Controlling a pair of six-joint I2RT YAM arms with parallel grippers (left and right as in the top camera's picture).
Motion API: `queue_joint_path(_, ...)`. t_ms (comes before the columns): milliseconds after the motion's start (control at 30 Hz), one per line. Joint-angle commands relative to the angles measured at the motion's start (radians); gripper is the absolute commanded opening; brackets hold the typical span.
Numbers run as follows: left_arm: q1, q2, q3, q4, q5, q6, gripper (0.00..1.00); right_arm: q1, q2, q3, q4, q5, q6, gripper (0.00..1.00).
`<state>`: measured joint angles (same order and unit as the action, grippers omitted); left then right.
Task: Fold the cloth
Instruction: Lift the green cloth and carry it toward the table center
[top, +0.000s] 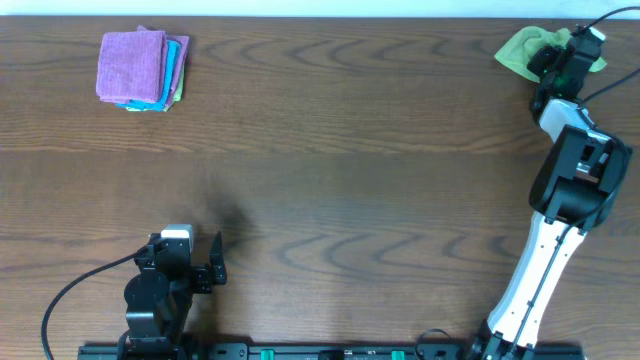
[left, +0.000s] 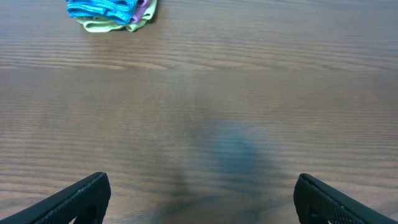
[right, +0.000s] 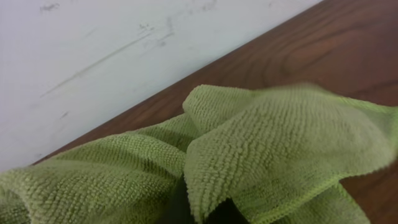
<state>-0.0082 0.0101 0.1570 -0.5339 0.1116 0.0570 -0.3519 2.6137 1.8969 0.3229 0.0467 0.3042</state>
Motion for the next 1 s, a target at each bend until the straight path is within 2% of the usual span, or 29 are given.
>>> queue_joint_path(0,0.004,-0.006,-0.012,0.004,-0.01,0.01,0.95,0.006,0.016,0.043,0.002,-0.081,0.018,0.01)
queue_joint_path(233,0.004,-0.006,-0.012,0.004,-0.01,0.01,0.95,0.035,-0.043,0.182,-0.108,-0.455,0.024,0.01)
queue_joint_path(367,0.004,-0.006,-0.012,0.003,-0.01,0.01,0.95,0.084,-0.146,0.199,-0.264,-0.582,0.02,0.01)
queue_joint_path(467,0.004,-0.006,-0.012,0.003,-0.01,0.01,0.95,0.146,-0.247,0.199,-0.435,-0.663,-0.057,0.01)
queue_joint_path(567,0.004,-0.006,-0.012,0.003,-0.01,0.01,0.95,0.211,-0.336,0.199,-0.6,-0.642,-0.162,0.01)
queue_joint_path(700,0.004,-0.006,-0.012,0.003,-0.01,0.01,0.95,0.32,-0.466,0.199,-0.841,-0.443,-0.275,0.01)
queue_joint_path(967,0.004,-0.006,-0.012,0.004,-0.01,0.01,0.95,0.427,-0.609,0.199,-1.083,-0.346,-0.436,0.01)
